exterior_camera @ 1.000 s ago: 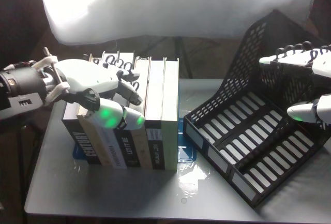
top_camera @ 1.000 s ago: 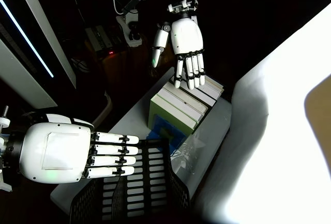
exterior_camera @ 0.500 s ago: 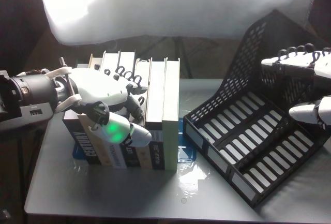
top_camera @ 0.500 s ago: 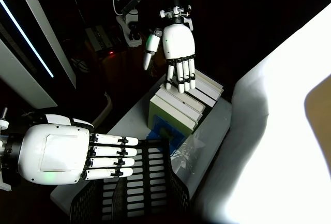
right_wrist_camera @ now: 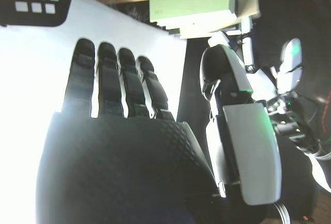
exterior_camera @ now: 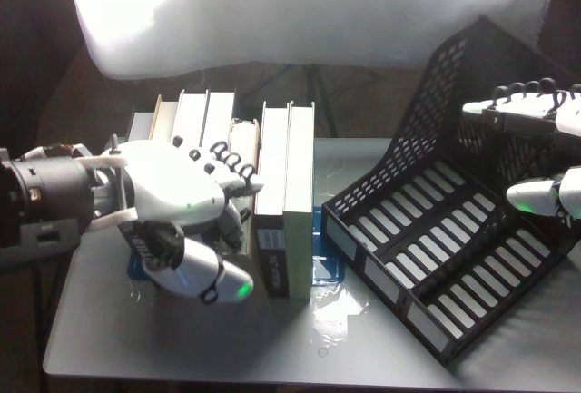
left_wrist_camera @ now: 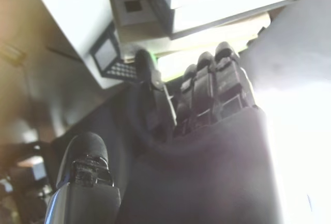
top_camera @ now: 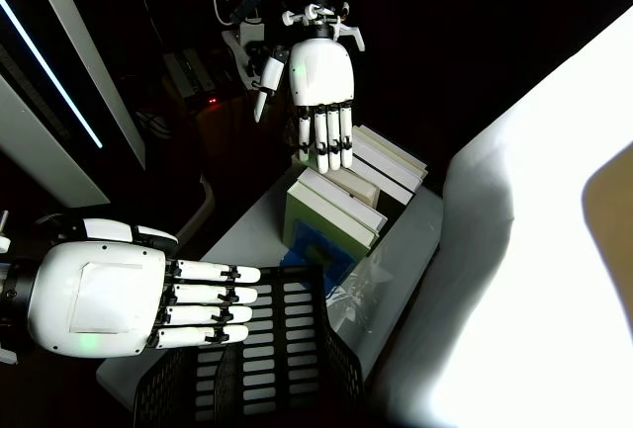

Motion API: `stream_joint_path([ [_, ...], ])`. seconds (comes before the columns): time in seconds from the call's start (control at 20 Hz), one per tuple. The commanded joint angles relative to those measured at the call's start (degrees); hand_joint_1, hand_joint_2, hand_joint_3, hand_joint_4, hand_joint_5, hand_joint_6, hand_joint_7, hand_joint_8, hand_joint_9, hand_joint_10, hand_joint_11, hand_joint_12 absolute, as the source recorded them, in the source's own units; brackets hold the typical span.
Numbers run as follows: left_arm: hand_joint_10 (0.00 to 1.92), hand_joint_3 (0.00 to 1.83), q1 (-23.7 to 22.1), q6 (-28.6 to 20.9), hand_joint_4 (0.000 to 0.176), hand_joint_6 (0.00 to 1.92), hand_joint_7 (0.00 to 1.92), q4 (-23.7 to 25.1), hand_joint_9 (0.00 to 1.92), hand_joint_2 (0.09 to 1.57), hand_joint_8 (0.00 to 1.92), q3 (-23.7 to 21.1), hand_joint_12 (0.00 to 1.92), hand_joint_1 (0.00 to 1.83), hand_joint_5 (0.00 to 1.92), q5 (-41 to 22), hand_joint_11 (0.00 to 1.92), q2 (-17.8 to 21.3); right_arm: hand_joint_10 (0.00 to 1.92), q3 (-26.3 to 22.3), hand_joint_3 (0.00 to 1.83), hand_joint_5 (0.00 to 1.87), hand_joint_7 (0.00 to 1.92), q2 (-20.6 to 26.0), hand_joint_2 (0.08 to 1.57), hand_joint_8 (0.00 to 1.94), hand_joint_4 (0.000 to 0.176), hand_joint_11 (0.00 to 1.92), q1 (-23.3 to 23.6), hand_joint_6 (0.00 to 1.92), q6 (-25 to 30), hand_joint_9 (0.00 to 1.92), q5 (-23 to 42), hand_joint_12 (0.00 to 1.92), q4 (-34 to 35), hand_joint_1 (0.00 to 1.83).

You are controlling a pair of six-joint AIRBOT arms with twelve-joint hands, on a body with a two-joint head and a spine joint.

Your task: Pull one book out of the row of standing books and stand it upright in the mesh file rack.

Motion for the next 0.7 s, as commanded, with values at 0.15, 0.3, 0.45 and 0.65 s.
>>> stream_joint_path([
  [0.15,0.00,0.00,1.39,0.06,0.000,0.02,0.00,0.36,0.00,1.22,0.00,-1.94,0.00,0.00,0.55,-3.41,0.00,1.66,0.00,0.19,0.00,0.00,0.00,0.17,1.33,0.00,0.000,0.00,-0.09,0.00,0.39,0.00,6.22,0.00,1.56,0.57],
  [0.3,0.00,0.01,2.62,0.06,0.000,0.00,0.00,-0.53,0.00,1.24,0.00,-2.89,0.00,0.00,0.50,-4.46,0.00,2.49,0.00,0.18,0.00,0.00,0.00,0.17,1.33,0.00,0.000,0.00,-0.37,0.00,0.39,0.00,6.40,0.00,1.89,0.61],
  [0.45,0.00,0.01,3.79,0.06,0.000,0.00,0.00,-1.11,0.00,1.26,0.00,-3.52,0.00,0.01,0.50,-5.11,0.00,2.71,0.00,0.18,0.00,0.00,0.00,0.17,1.33,0.00,0.000,0.00,-0.56,0.00,0.39,0.00,6.59,0.00,2.24,0.60],
  [0.65,0.00,0.00,5.33,0.06,0.000,0.01,0.00,-1.12,0.00,1.23,0.00,-4.00,0.00,0.00,0.47,-5.50,0.00,2.72,0.00,0.19,0.00,0.00,0.00,0.17,1.33,0.00,0.000,0.00,-0.76,0.00,0.39,0.00,6.68,0.00,2.44,0.58],
])
